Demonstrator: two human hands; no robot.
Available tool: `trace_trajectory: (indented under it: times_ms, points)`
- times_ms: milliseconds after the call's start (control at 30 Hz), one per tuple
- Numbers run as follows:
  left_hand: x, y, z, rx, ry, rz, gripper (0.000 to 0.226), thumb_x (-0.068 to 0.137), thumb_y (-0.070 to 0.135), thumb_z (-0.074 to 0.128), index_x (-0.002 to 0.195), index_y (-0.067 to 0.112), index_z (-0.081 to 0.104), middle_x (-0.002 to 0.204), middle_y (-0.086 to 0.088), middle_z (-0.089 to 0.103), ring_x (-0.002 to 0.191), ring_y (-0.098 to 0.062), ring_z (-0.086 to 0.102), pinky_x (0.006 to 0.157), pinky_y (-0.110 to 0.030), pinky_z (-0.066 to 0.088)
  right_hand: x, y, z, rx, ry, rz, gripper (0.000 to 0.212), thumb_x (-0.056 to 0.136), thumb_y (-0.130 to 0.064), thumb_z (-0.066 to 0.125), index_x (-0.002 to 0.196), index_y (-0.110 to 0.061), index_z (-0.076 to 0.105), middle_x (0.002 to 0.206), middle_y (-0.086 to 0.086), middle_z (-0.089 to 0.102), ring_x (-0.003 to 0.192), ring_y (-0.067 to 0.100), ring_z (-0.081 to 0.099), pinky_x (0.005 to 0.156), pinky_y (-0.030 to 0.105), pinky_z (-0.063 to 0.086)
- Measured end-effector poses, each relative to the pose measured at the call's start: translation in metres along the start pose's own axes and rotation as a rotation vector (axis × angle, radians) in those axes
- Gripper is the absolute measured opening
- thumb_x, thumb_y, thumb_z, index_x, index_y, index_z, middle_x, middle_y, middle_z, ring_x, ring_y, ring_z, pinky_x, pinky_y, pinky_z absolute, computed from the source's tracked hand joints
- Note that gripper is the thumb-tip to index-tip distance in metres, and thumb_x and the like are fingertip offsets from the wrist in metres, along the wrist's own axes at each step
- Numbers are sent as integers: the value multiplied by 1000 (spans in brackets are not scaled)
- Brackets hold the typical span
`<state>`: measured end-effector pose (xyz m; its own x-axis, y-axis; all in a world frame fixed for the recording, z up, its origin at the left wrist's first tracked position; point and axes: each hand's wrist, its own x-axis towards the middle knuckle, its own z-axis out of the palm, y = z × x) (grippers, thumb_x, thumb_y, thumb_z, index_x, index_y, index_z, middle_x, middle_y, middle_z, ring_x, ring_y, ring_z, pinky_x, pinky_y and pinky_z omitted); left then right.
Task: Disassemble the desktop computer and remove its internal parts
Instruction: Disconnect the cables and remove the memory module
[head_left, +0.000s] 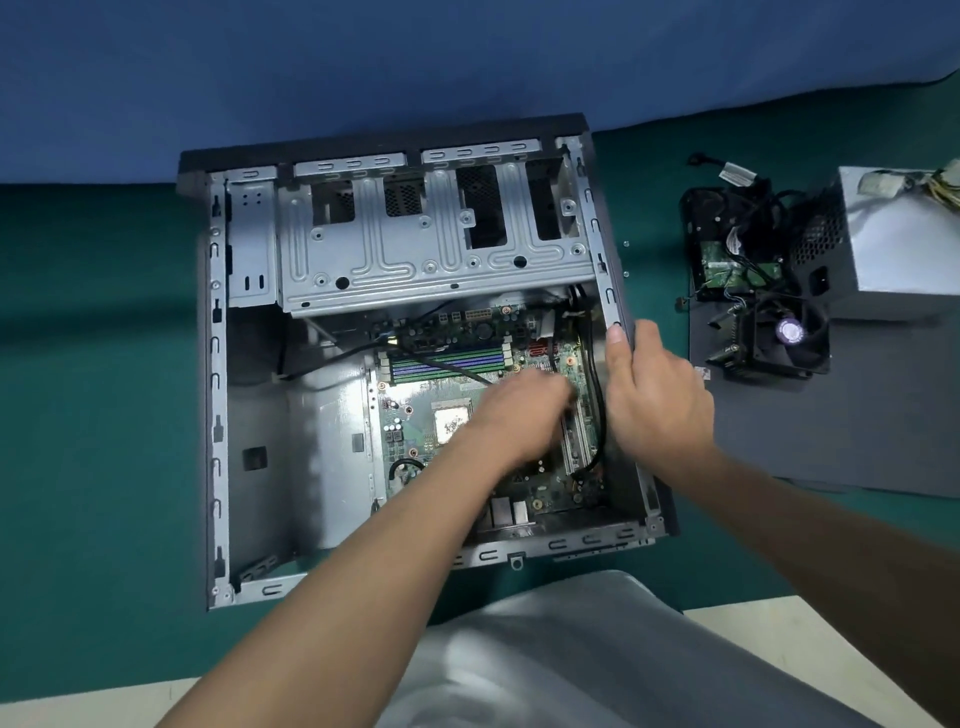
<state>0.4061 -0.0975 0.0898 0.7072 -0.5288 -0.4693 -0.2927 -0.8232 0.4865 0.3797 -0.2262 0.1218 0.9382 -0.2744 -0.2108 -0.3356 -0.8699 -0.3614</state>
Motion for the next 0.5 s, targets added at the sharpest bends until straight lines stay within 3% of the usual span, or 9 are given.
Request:
trace_trajectory:
  times_ms: [67,167,267,400,500]
  points:
    - [10,-6,-6,-141,166,-90,22,90,9,61,111,10,66,103,-10,69,94,-27,66,80,-36,52,8,-4,-4,59,-80,81,49,96,-57,10,95,-18,40,97,13,62,89,36,53,74,44,35]
    - [27,-14,-11,-379,255,-234,29,92,20,66,121,15,66,112,-8,70,99,-25,66,91,-41,53,35,-14,-6,218,-128,276,70,94,-63,5,117,-19,54,122,13,57,116,37,46,89,46,31]
    - [46,-17,-10,-463,279,-286,28,90,25,68,117,16,68,111,-9,71,106,-28,64,92,-41,51,48,-23,-1,183,-30,342,71,96,-60,6,116,-18,60,122,14,58,114,34,47,91,46,32]
    - [66,-13,-9,-364,230,-338,15,91,33,66,95,19,70,95,-8,73,96,-28,67,79,-33,50,48,-25,4,51,49,344,70,97,-58,8,104,-16,63,110,17,62,104,36,52,88,46,36]
    - [75,-13,-7,-386,156,-403,33,92,39,62,66,24,50,86,3,71,94,-22,65,74,-30,39,49,-24,5,13,82,323,69,98,-56,10,96,-13,63,105,18,63,99,36,54,81,43,35]
